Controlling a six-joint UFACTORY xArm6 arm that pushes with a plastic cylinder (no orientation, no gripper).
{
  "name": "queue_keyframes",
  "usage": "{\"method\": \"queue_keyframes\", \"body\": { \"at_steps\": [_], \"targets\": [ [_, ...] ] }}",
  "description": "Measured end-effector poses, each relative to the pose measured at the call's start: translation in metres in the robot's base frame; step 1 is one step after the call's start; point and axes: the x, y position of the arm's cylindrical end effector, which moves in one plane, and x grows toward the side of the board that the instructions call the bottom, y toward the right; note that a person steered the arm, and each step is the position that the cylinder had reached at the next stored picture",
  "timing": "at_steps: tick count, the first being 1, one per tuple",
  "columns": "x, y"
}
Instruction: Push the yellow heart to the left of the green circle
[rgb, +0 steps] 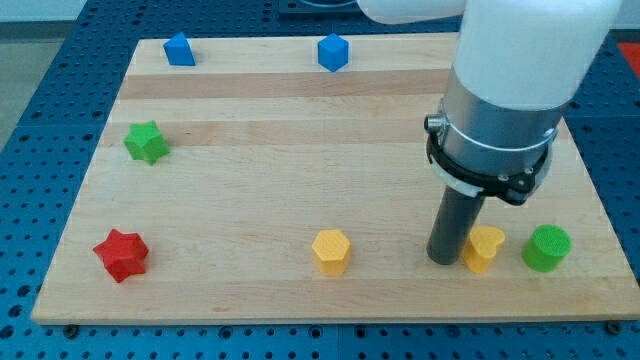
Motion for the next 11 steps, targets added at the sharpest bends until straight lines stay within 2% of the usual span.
{"method": "queue_keyframes", "body": {
  "at_steps": [2,5,7,11],
  "targets": [
    [-0.001,0.026],
    [-0.01,0.025],
    [-0.1,0.037],
    [-0.284,0.176]
  ]
}}
